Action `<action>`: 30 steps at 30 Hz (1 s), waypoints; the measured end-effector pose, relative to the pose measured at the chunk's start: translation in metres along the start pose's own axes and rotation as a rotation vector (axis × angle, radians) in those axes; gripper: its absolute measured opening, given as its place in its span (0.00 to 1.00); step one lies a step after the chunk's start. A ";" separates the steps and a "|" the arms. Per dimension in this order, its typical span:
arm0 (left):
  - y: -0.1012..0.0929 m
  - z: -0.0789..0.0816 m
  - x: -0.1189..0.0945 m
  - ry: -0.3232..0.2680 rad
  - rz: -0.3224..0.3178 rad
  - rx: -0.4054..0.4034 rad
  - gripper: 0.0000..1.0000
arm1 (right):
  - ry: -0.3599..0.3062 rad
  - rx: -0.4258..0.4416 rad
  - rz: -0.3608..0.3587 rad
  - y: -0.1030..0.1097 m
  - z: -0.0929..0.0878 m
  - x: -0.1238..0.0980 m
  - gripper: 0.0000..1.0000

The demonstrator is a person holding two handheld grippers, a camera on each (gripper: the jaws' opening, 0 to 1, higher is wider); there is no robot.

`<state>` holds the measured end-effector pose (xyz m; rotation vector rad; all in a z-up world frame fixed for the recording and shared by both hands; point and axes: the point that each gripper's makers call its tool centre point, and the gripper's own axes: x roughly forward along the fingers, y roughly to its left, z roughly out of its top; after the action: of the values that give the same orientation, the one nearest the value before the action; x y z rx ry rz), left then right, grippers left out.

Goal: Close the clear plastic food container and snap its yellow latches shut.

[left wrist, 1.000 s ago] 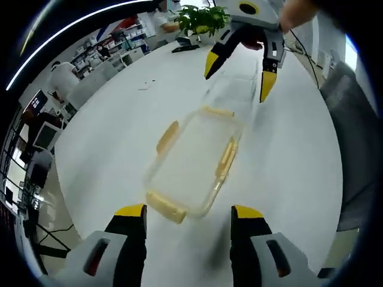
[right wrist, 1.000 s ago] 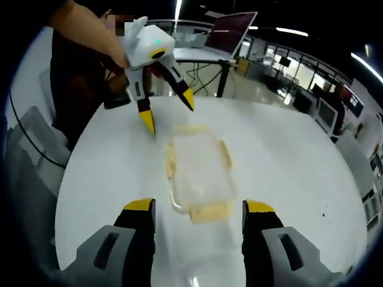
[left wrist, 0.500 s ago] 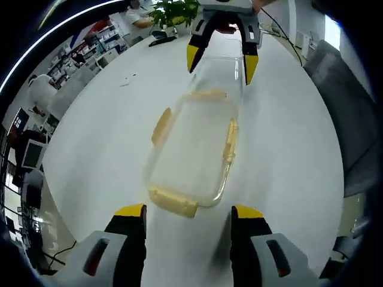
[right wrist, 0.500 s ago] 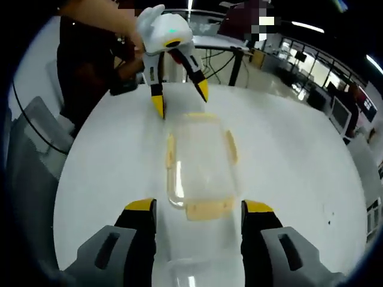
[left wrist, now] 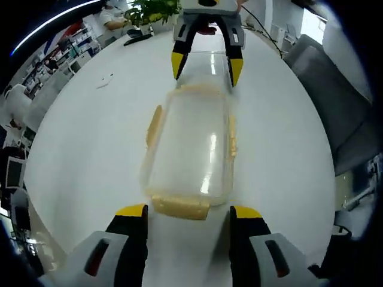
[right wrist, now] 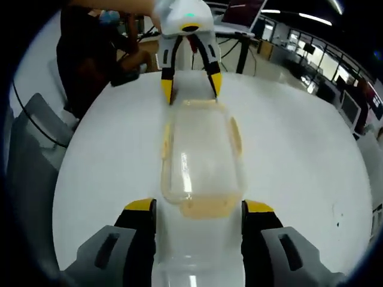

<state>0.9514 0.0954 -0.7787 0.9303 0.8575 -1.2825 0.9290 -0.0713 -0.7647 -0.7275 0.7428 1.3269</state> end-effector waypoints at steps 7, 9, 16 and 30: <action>0.005 -0.005 0.004 0.012 -0.011 0.011 0.50 | 0.018 -0.012 0.016 -0.002 -0.001 0.004 0.55; 0.005 -0.002 0.005 0.000 -0.014 0.024 0.50 | 0.023 -0.012 0.019 -0.003 -0.003 0.006 0.55; 0.006 0.002 0.006 -0.009 -0.020 0.047 0.50 | 0.040 -0.024 0.031 -0.003 -0.006 0.008 0.54; 0.004 0.007 0.008 0.000 -0.050 0.108 0.47 | 0.088 -0.090 0.010 -0.007 -0.009 0.015 0.47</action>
<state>0.9559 0.0861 -0.7834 0.9994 0.8222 -1.3824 0.9366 -0.0705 -0.7814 -0.8601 0.7616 1.3513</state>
